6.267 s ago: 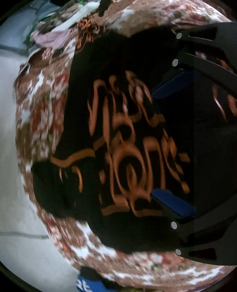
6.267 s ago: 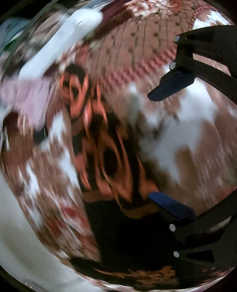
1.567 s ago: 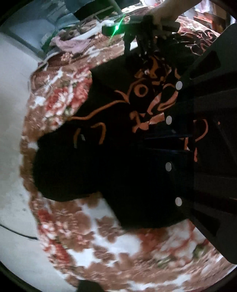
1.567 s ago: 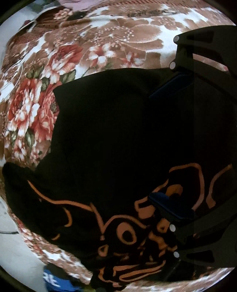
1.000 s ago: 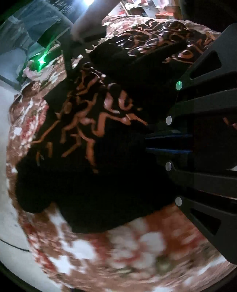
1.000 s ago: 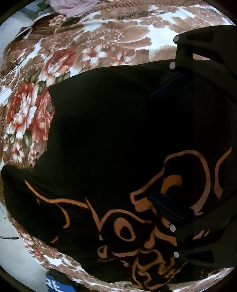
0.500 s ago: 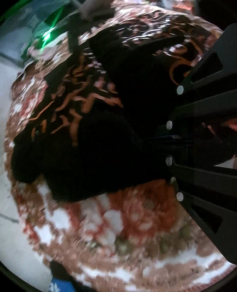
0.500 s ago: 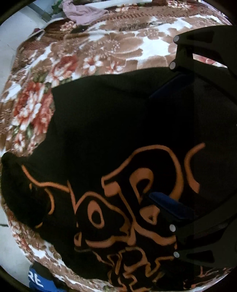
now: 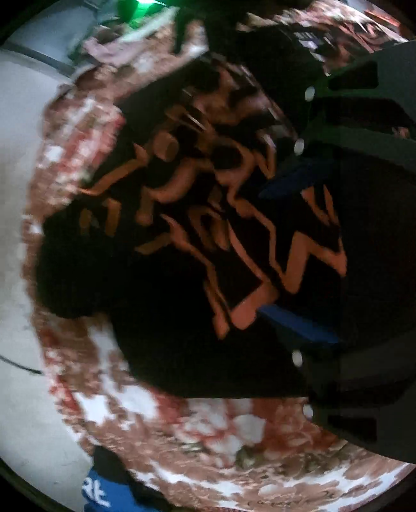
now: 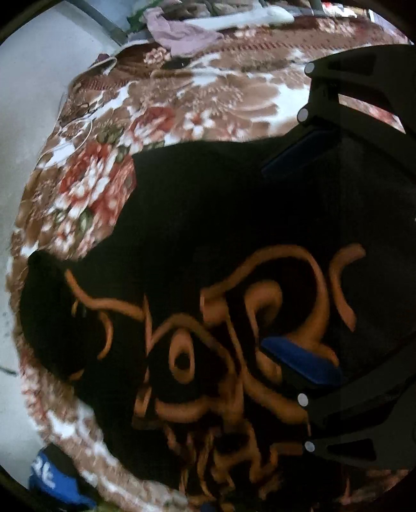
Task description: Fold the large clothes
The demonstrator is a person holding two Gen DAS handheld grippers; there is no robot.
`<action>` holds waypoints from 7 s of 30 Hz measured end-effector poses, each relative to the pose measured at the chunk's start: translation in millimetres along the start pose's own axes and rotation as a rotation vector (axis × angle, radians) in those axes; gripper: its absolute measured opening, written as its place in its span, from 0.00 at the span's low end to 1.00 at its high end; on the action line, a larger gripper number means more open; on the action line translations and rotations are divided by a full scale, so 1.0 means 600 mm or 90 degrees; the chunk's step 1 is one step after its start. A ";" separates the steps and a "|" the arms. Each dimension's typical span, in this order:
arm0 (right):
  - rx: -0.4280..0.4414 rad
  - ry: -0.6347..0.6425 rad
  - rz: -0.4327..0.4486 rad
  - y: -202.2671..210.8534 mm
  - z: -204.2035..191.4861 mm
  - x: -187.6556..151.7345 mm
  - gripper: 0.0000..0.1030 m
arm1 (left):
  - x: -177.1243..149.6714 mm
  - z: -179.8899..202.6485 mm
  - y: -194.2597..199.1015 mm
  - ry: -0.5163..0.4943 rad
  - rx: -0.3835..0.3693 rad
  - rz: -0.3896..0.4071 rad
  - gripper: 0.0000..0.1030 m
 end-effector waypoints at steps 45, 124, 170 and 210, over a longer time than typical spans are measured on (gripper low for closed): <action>0.216 -0.051 0.015 -0.080 0.016 0.328 0.96 | 0.308 -0.210 -0.031 0.046 0.005 0.081 0.95; 0.326 0.060 -0.039 0.050 -0.025 0.015 0.09 | 0.072 0.077 0.025 -0.208 -0.256 0.080 0.12; 0.317 0.238 -0.075 0.020 -0.098 0.076 0.39 | 0.119 0.047 -0.020 -0.172 -0.318 -0.023 0.18; 0.298 0.102 -0.128 0.145 -0.028 -0.238 0.83 | -0.158 0.170 0.099 -0.226 -0.246 0.000 0.72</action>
Point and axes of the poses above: each gripper's, at about its wrist camera, not at the fingertips, and y roughly against the way its jaws point, z to its right, x to its top, the point moved 5 cm from there along -y, roughly the way its jaws point, and after that the axes turned 11 degrees about -y, right-handed, at the moved point
